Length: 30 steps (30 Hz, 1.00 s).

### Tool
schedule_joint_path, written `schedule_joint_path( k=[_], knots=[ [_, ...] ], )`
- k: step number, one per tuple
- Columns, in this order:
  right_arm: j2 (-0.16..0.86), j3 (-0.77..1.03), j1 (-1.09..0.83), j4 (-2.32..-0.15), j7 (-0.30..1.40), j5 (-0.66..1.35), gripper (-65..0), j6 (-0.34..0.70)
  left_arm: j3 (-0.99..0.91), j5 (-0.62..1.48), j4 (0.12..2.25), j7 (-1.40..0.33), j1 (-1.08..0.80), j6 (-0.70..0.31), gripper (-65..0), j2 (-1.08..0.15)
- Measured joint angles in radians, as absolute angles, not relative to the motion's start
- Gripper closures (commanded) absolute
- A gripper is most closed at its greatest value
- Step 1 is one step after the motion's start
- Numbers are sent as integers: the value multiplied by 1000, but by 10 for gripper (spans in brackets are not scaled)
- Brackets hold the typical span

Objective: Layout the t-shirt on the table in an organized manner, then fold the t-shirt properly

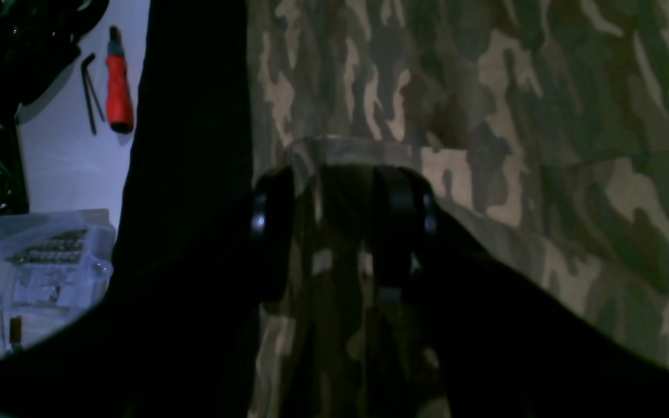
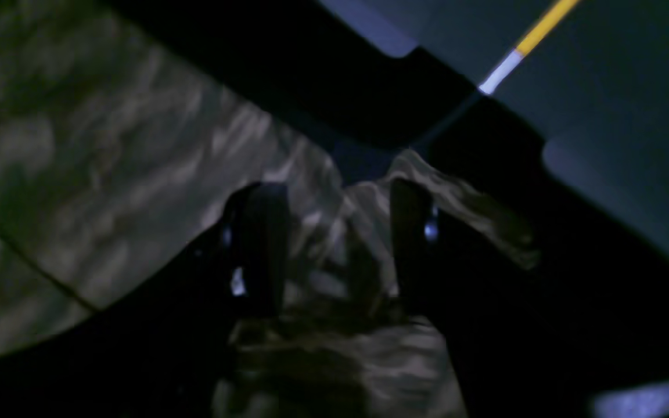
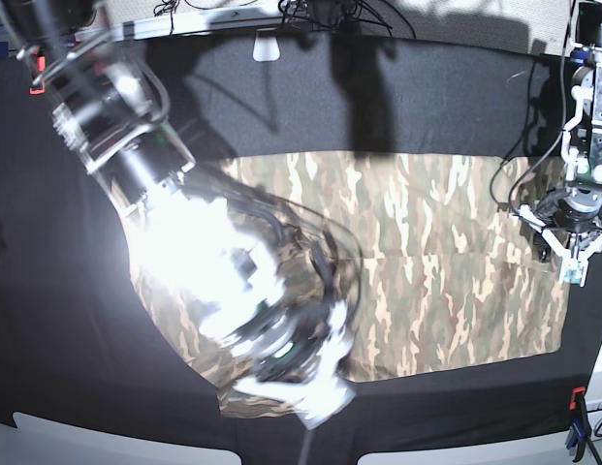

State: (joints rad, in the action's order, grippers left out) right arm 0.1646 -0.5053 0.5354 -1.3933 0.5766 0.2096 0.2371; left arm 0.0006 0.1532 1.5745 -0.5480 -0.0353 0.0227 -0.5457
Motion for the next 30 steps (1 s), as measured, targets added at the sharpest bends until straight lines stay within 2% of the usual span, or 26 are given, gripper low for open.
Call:
schedule_joint_path(
  k=[7,13,18,30],
  knots=[
    [110,-155,455,-1389,574,429,-269,698,1,153,1575,-527,-36,23,-207,-546],
    [106,32,416,-1391,685,586,-269,691,1,153,1575,-524,-36,23,-207,-546],
    [107,132,413,-1391,778,606,-269,691,1,153,1575,-524,-35,22,-207,-546],
    [154,152,413,-1391,868,603,-269,692,1,149,1575,-524,-36,15,-207,-546]
  ],
)
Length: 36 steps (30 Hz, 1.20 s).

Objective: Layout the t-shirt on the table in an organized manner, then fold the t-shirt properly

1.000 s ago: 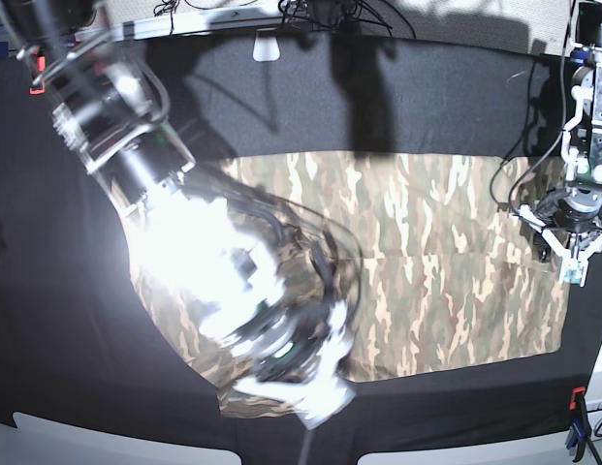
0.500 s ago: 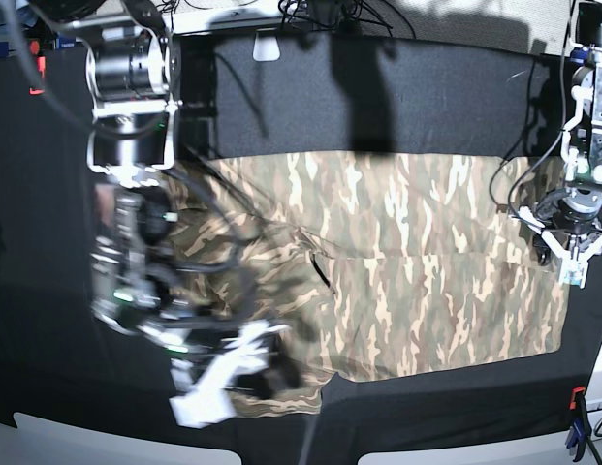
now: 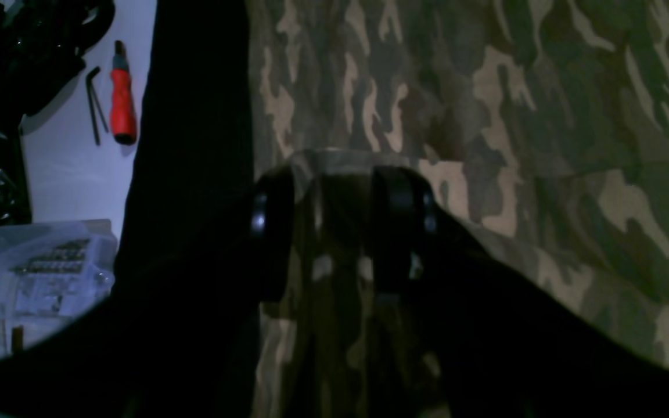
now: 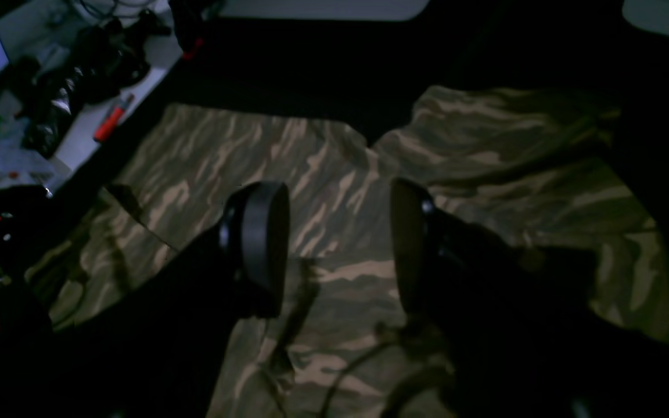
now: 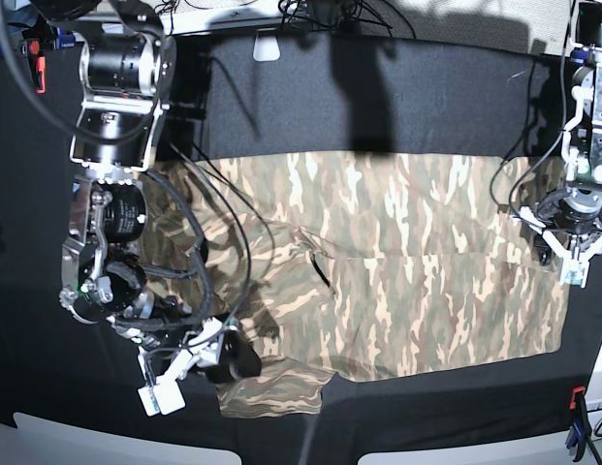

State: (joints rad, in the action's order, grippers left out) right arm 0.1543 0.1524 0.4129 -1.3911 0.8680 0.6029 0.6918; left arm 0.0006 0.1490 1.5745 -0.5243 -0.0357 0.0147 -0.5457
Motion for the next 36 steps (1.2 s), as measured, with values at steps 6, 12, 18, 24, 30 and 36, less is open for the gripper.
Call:
schedule_joint_path(
  k=[6,12,18,24,30,36],
  knots=[
    [250,153,408,-1444,1022,645,-269,691,1,181,1575,-525,-36,-182,-207,-546],
    [383,152,294,-1665,1091,711,-269,690,1,70,1575,-524,-45,-507,-206,-548],
    [494,150,134,-1909,1106,702,-269,693,2,76,1715,-528,-161,-551,-206,-656],
    [551,149,-21,-2045,1110,643,-269,693,1,20,1940,-549,-347,-554,-206,-807],
    [555,150,-120,-2117,1106,648,-269,693,5,-192,1861,-365,-438,-445,-207,-810],
    [555,150,-121,-2131,1105,647,-269,693,38,-290,1748,-285,-440,-448,-206,-810]
  ],
)
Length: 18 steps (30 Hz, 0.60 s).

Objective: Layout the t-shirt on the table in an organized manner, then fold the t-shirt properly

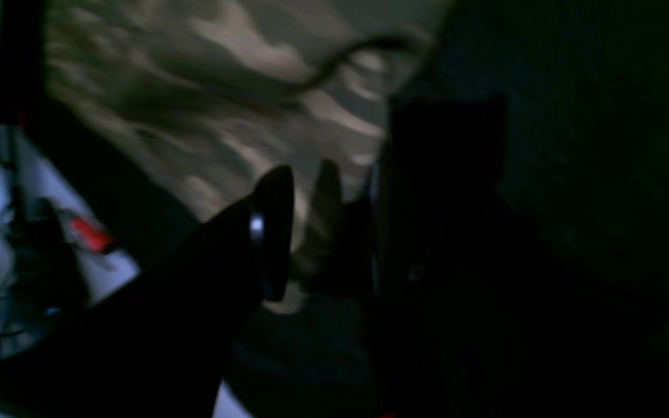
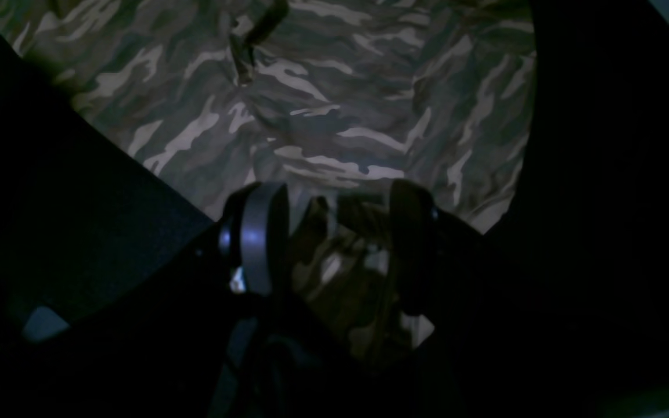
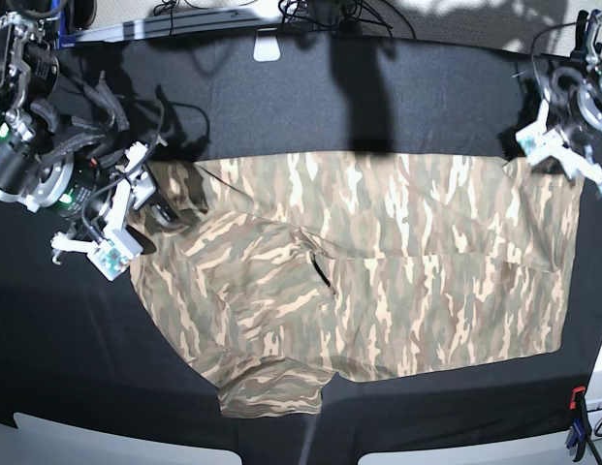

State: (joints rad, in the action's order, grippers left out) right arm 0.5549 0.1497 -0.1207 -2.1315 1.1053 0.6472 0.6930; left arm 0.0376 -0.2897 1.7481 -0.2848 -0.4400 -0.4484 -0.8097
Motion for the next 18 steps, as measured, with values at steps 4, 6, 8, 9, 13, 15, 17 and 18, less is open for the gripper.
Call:
schedule_joint_path(
  k=[4,6,8,9,13,15,17,18],
  knots=[
    [555,150,-120,-2134,1105,648,-269,693,116,-410,1713,-241,-439,-414,-206,-810],
    [555,150,-120,-2134,1105,648,-269,693,164,-477,1700,-237,-435,-301,-206,-809],
    [555,150,-120,-2134,1105,648,-269,693,195,-501,1681,-248,-415,-243,-200,-807],
    [555,150,-120,-2134,1105,648,-269,693,204,-503,1669,-251,-400,-243,-200,-808],
    [554,150,-120,-2134,1107,648,-269,693,222,-503,1596,-296,-351,-232,-200,-793],
    [555,150,-120,-2134,1110,647,-269,693,223,-506,1557,-295,-325,-232,-185,-783],
    [555,150,-120,-2134,1109,648,-269,693,223,-505,1530,-295,-313,-228,-154,-772],
    [554,150,-120,-2134,1109,648,-269,693,223,-505,1527,-295,-313,-228,-135,-766]
  ],
)
